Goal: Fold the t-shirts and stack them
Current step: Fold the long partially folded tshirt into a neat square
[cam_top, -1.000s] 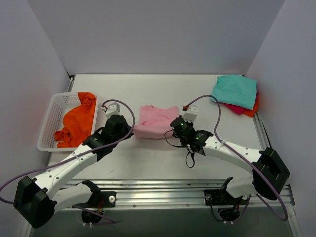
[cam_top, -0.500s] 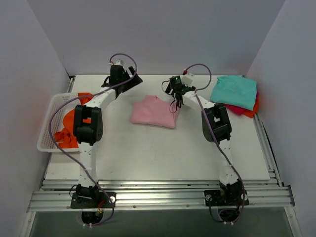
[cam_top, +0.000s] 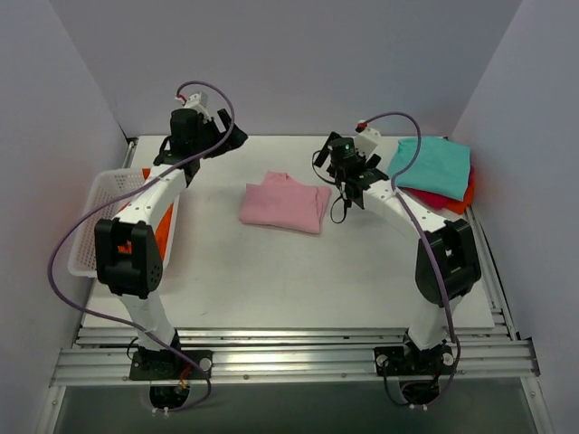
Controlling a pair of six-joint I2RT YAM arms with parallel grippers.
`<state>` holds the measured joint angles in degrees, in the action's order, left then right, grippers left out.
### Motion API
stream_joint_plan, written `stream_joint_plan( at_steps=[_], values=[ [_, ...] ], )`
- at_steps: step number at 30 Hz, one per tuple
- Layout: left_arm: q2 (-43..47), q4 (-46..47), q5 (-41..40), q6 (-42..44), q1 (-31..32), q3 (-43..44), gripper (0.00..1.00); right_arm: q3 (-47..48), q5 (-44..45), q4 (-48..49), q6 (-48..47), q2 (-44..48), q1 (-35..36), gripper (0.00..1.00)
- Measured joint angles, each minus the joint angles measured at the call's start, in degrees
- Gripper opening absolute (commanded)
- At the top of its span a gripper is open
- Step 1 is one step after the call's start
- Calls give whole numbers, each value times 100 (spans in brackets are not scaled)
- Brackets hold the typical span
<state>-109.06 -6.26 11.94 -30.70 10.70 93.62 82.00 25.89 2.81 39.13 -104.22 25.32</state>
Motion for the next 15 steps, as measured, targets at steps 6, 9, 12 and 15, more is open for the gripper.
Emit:
stream_joint_plan(
  at_steps=[6,9,12,15],
  values=[
    [533,656,55,94,0,-570,94,-1086,-605,608,109,448,90,100],
    [387,984,166,28,0,-1132,94,-1362,-787,719,133,339,103,100],
    [66,1016,238,-61,2,-1460,94,-1681,-931,866,153,260,142,100],
    [-249,1014,306,-144,2,-1504,94,-1902,-1045,1069,181,81,168,100]
  ],
)
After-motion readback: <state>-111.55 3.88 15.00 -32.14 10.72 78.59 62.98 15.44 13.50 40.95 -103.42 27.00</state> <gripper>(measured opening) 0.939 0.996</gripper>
